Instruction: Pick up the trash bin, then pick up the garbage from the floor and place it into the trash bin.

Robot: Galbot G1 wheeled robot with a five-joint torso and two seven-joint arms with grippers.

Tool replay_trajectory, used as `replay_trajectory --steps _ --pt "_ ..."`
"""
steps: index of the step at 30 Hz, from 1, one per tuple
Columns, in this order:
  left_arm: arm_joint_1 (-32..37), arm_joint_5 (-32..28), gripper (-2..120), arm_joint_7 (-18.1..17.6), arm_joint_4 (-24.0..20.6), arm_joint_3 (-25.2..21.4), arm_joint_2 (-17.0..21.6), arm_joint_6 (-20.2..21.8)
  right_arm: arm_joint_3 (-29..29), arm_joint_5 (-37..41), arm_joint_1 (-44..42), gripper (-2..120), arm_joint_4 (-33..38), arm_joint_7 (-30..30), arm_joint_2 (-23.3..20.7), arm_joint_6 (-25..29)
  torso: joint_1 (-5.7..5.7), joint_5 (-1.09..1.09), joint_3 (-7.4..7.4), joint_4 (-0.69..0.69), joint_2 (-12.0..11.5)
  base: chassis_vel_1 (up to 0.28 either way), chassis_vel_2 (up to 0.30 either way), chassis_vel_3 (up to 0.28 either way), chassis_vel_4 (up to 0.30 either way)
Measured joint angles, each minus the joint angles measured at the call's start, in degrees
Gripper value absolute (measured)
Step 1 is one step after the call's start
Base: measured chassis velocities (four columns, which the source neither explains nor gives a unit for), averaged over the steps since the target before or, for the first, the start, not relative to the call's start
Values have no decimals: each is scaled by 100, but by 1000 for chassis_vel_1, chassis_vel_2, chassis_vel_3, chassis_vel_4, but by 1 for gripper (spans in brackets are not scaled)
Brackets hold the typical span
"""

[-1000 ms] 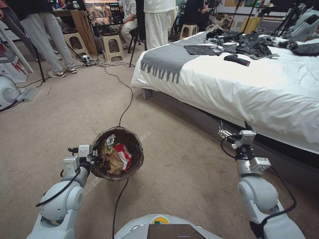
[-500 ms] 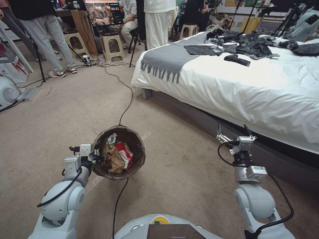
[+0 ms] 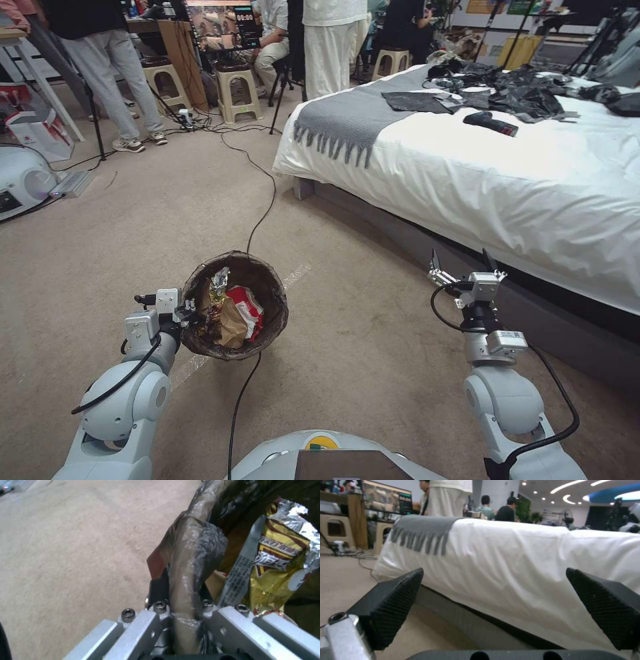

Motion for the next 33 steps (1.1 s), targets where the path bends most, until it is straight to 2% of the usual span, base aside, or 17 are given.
replay_trajectory --steps 33 --pt "13 -51 0 6 3 -22 7 43 -151 -60 85 100 -168 9 4 41 0 0 0 -1 0 31 31 29 30"
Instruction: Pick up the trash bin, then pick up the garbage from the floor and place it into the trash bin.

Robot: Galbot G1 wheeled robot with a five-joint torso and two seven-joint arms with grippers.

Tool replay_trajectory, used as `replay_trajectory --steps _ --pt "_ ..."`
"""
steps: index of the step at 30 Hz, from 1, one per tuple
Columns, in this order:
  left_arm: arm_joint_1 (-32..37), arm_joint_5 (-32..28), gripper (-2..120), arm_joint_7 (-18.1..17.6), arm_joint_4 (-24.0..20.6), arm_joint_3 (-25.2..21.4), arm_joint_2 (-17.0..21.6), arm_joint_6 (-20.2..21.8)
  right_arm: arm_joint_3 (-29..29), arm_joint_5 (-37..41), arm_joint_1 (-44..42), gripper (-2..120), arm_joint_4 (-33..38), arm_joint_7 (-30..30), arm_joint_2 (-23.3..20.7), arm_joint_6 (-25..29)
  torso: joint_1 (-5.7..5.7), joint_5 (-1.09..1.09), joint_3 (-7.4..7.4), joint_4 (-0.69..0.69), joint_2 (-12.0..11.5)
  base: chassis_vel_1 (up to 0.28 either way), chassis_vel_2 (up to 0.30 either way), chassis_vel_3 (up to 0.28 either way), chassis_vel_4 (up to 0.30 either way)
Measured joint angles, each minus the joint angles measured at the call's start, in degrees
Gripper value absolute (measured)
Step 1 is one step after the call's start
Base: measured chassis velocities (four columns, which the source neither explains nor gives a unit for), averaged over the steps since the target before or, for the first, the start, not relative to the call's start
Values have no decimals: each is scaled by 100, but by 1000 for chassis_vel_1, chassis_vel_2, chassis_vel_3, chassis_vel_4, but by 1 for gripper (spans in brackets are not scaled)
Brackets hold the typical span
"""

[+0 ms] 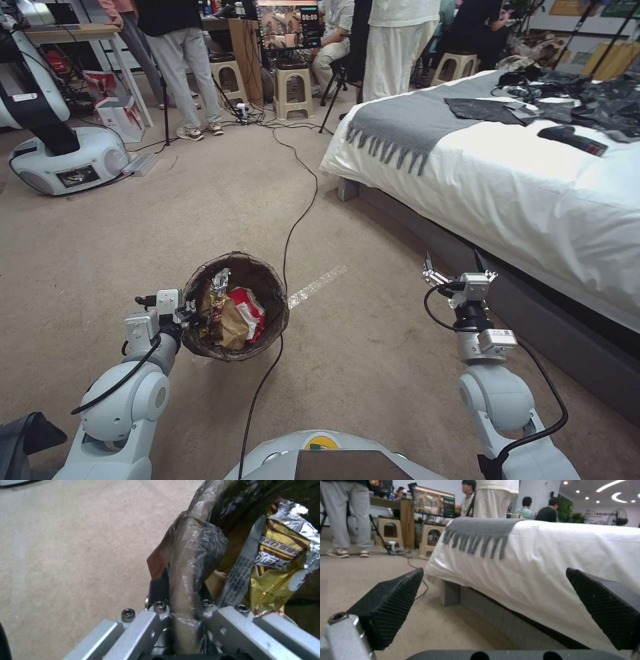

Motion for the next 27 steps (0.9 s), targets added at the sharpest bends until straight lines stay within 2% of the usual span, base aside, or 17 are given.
replay_trajectory --steps 27 --pt "-7 83 0 50 13 -21 3 60 -68 -77 -19 100 -92 4 113 87 0 0 0 -1 0 50 51 54 55"
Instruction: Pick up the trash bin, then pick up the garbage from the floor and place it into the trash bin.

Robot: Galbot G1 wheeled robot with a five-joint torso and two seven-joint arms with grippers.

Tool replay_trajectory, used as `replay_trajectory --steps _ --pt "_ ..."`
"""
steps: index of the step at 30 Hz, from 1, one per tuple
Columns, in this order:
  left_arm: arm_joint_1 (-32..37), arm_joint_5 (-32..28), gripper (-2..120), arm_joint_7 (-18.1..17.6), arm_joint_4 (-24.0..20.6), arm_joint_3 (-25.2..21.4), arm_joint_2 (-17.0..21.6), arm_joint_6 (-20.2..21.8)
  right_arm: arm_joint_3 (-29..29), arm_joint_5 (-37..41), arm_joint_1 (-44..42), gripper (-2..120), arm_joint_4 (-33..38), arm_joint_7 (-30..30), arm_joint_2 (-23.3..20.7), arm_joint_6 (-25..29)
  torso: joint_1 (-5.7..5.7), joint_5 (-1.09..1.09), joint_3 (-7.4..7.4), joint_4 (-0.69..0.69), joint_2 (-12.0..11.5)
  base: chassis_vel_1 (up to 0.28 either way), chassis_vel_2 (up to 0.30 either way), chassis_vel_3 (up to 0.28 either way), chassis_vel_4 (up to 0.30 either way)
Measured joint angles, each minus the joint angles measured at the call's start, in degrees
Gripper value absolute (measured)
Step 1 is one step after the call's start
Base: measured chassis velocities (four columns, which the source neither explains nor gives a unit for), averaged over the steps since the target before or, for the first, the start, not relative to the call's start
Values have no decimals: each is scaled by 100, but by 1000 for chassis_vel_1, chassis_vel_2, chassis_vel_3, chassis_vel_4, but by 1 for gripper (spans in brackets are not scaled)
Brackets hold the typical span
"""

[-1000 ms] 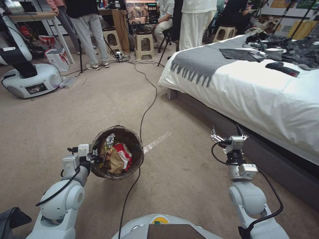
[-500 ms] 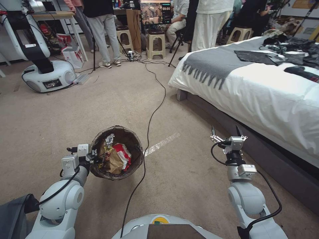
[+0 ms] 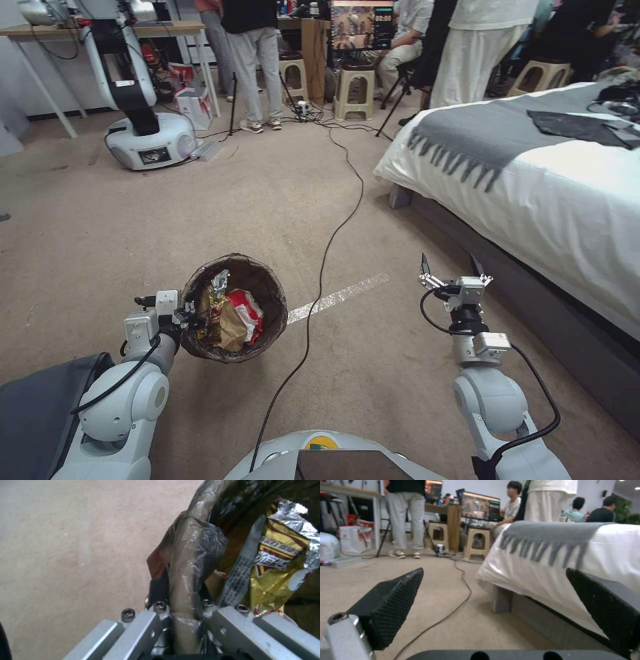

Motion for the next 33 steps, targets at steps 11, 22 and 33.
replay_trajectory --steps 11,22,33 --pt "9 -13 0 -6 -33 23 51 27 -3 0 23 100 -16 -4 14 5 0 0 0 1 0 75 78 75 68" --pt "6 -111 0 1 -51 53 114 -29 -27 -9 26 100 -54 -3 68 30 0 0 0 4 0 73 68 69 68" --pt "-430 -1759 0 -396 33 179 1047 54 -154 -47 52 100 -127 1 48 62 0 -1 0 -2 0 5 4 5 4"
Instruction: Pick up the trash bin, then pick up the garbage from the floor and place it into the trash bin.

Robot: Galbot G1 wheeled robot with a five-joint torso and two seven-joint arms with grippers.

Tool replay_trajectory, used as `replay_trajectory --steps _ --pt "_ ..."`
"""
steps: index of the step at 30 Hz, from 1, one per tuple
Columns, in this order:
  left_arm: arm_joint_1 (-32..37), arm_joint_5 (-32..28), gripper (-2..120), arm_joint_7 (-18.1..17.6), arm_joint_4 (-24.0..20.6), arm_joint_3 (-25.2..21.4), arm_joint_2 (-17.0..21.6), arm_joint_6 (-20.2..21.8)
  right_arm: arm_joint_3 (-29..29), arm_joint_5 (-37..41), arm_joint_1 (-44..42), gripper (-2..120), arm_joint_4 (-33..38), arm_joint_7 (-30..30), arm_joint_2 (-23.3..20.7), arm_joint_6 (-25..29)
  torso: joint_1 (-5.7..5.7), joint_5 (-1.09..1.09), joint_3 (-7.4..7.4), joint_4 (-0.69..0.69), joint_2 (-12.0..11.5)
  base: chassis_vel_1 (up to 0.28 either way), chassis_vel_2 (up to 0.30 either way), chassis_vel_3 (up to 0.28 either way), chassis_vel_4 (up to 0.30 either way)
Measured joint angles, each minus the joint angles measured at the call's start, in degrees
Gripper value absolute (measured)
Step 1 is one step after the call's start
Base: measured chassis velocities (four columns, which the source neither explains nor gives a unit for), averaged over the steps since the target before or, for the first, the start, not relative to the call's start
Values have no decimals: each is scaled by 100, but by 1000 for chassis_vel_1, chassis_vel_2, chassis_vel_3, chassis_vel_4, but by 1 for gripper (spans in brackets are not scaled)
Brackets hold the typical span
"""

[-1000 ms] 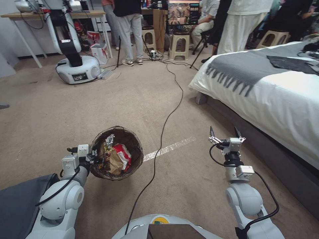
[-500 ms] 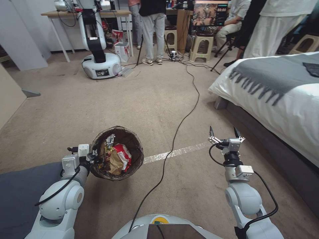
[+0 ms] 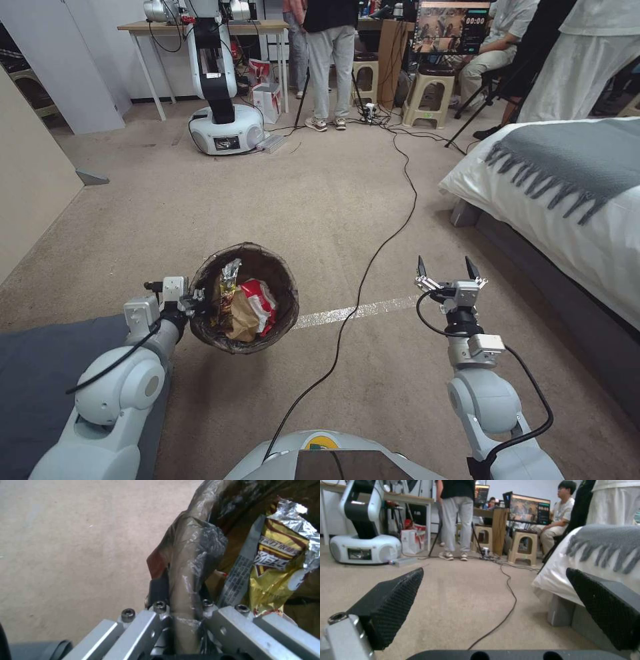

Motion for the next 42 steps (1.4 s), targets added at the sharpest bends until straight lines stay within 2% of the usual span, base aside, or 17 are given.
replay_trajectory --steps 1,4,12,15,18,19,20,21,23,25,27,32,40,42 --pt "0 0 0 0 0 0 0 0 0 0 0 100 0 0 0 0 0 0 0 0 0 0 0 0 0" --pt "-149 -799 0 -161 175 22 320 3 -198 0 142 100 -78 15 -73 -18 0 0 0 6 0 0 0 0 0" --pt "-683 -1741 0 -417 779 293 774 6 -336 0 255 100 -217 21 -125 -30 0 0 0 3 0 0 0 0 0" --pt "-820 -2000 0 -517 913 367 827 6 -354 -6 262 100 -252 20 -122 -27 0 0 0 3 0 0 0 0 0" --pt "-820 -2000 0 -517 913 367 827 6 -354 -6 262 100 -252 20 -122 -27 0 0 0 3 0 0 0 0 0" --pt "-1069 -2461 0 -646 1289 487 929 7 -474 -42 315 100 -356 20 -89 -14 0 0 1 1 0 0 0 0 0" --pt "-1191 -2657 0 -712 1466 592 991 6 -492 -75 314 100 -387 20 -58 1 -1 2 0 9 0 0 0 0 0" --pt "-1191 -2657 0 -712 1466 592 991 6 -492 -75 314 100 -387 20 -58 1 -1 2 0 9 0 0 0 0 0" --pt "-1698 -3045 0 -806 1935 965 1167 8 -502 -162 258 100 -435 20 25 45 0 -1 0 4 0 0 0 0 0" --pt "-1849 -3149 0 -840 2061 1063 1199 8 -500 -189 240 100 -443 19 50 60 0 1 0 2 0 0 0 0 0" --pt "-2300 -3455 0 -1001 2484 1366 1265 7 -478 -243 188 100 -451 20 100 82 0 0 0 0 0 0 0 0 0" --pt "-2806 -3744 0 -1227 2986 1803 1292 6 -404 -271 147 100 -436 22 133 90 0 0 1 3 0 0 0 0 0" --pt "-3347 -3776 0 -1483 3673 2308 1159 5 -327 -282 136 100 -486 37 141 111 0 0 1 3 0 0 0 0 0" --pt "-3406 -3753 0 -1506 3732 2368 1147 5 -326 -285 136 100 -496 39 142 114 0 0 1 3 0 0 0 0 0"
